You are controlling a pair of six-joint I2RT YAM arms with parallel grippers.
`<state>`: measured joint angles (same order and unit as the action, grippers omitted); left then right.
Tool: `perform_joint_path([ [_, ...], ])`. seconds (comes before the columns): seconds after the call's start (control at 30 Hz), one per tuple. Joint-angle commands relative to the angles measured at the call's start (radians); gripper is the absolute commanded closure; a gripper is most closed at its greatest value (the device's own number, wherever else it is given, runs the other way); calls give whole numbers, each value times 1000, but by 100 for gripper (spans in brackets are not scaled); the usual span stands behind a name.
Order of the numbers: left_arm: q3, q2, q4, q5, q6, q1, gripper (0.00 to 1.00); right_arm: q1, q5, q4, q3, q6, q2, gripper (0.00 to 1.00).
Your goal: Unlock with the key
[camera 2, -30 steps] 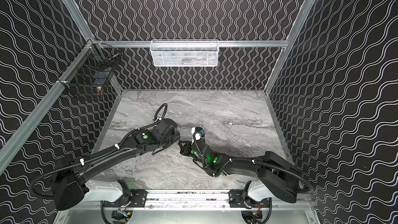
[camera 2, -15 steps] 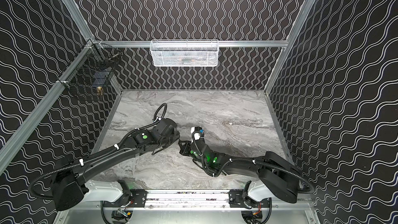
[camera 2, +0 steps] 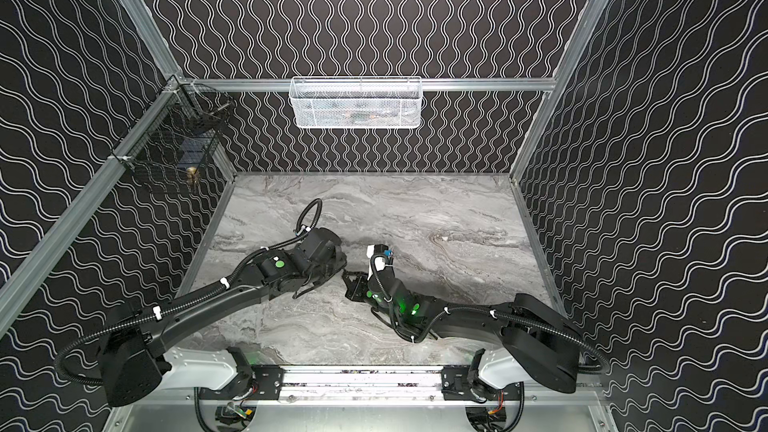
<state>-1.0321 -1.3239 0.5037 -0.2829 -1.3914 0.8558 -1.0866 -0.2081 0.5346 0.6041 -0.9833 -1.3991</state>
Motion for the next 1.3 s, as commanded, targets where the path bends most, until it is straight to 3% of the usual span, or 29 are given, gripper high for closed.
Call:
perform_joint_path([
  [0.0, -2, 8, -5, -18, -16, -3, 100, -2, -23, 9, 14, -12, -7, 100],
  [0.5, 0, 4, -14, -7, -7, -3, 100, 8, -50, 22, 6, -36, 6, 100],
  [0.77, -12, 0, -8, -14, 18, 8, 100, 49, 38, 36, 24, -87, -6, 100],
  [1.27, -21, -9, 23, -53, 31, 34, 100, 60, 24, -103, 99, -67, 45, 100],
])
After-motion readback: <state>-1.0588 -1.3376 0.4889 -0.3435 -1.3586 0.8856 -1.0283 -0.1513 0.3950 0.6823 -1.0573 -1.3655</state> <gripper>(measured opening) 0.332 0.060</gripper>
